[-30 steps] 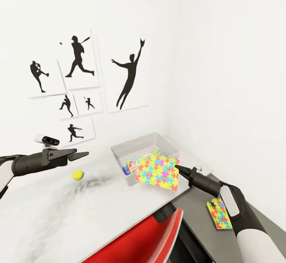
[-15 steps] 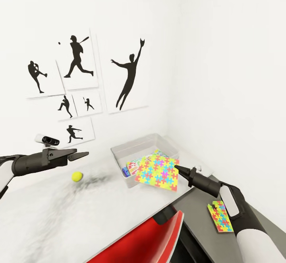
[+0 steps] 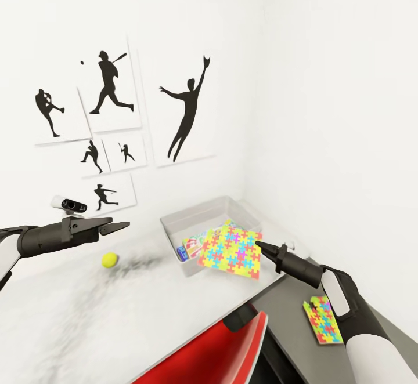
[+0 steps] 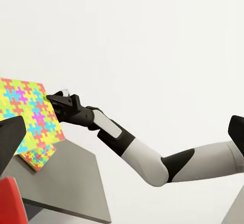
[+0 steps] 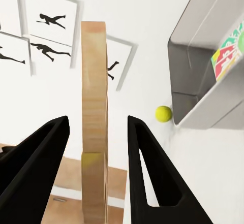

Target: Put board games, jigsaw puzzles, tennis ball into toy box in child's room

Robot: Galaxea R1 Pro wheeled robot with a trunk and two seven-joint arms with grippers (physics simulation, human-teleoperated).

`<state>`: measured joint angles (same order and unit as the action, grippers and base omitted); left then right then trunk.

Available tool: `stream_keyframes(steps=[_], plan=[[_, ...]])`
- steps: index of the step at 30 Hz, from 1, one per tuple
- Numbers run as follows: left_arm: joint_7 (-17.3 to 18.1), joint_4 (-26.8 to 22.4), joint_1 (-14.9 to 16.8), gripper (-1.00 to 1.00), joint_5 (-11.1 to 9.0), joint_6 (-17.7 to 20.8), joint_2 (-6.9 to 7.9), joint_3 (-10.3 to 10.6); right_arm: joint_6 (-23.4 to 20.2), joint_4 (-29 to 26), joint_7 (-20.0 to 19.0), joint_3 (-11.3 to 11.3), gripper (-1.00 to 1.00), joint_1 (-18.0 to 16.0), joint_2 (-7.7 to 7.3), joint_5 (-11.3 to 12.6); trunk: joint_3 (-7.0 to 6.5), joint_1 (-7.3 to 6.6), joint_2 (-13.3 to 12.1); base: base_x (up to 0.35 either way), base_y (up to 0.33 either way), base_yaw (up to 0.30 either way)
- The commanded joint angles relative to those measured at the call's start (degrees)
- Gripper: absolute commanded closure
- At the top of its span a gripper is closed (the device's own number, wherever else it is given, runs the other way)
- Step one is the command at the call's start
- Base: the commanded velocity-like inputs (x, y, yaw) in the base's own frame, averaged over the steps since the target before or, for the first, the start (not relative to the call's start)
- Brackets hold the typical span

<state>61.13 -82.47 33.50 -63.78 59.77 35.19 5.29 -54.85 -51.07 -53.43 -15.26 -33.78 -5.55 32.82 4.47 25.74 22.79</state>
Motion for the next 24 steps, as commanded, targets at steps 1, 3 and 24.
stream_keyframes(steps=[1, 3, 24], plan=[[0.1, 0.0, 0.1, -1.00, -0.1, 0.2, 0.05, 0.1, -0.2, 0.0, -0.3, -0.1, 1.00, -0.1, 0.01, -0.2, 0.13, 0.05, 0.1, 0.094, -0.002, 0.000], [0.1, 0.0, 0.1, -1.00, -0.1, 0.2, 0.05, 0.1, -0.2, 0.0, -0.3, -0.1, 1.00, -0.1, 0.01, -0.2, 0.13, 0.05, 0.1, 0.107, -0.001, 0.010], [0.1, 0.0, 0.1, -1.00, -0.1, 0.2, -0.07, 0.1, -0.2, 0.0, -0.4, -0.1, 1.00, -0.1, 0.01, -0.1, 0.13, 0.05, 0.1, 0.069, -0.032, 0.124]])
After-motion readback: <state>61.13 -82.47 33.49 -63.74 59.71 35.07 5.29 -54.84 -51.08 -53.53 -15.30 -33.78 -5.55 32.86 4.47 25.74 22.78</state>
